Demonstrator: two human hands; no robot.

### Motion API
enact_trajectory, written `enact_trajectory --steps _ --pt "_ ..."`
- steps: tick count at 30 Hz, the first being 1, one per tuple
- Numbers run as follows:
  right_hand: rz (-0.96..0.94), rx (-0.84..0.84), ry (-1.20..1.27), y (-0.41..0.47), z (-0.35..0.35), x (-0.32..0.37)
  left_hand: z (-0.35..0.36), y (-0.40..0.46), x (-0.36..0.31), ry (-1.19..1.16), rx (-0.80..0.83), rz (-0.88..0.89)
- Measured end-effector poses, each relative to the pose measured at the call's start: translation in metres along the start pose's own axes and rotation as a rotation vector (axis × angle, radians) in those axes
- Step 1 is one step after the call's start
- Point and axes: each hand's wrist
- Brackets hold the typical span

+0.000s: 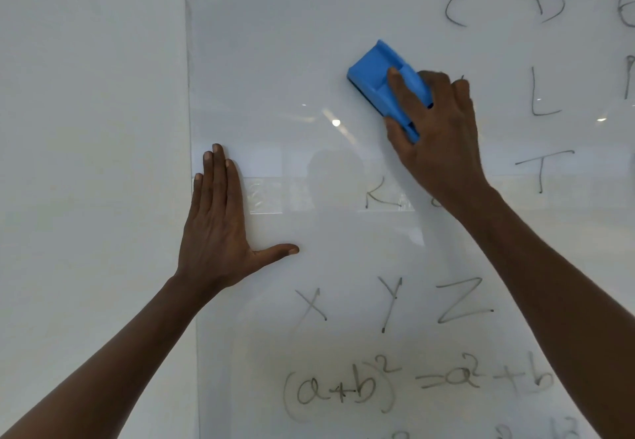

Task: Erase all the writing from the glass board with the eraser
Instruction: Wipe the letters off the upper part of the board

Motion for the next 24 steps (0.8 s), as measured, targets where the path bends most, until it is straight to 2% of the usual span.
enact_trajectory --steps 8,18,24 --pt "0.229 -0.043 0.072 0.000 0.003 0.018 0.001 0.000 -0.001 0.003 -0.017 0.002" --pt "0.023 -0.002 0.127 -0.091 0.003 0.079 0.002 0.000 0.001 0.005 -0.018 0.023" --pt "-0.069 0.053 0.101 -0.151 -0.005 0.084 0.001 0.000 0.000 -0.007 -0.010 0.026"
Point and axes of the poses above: each hand's wrist, its own y-axis towards the middle knuckle, its own z-axis out of the palm, x = y × z, and after that the axes turned 9 degrees about -y, right-handed
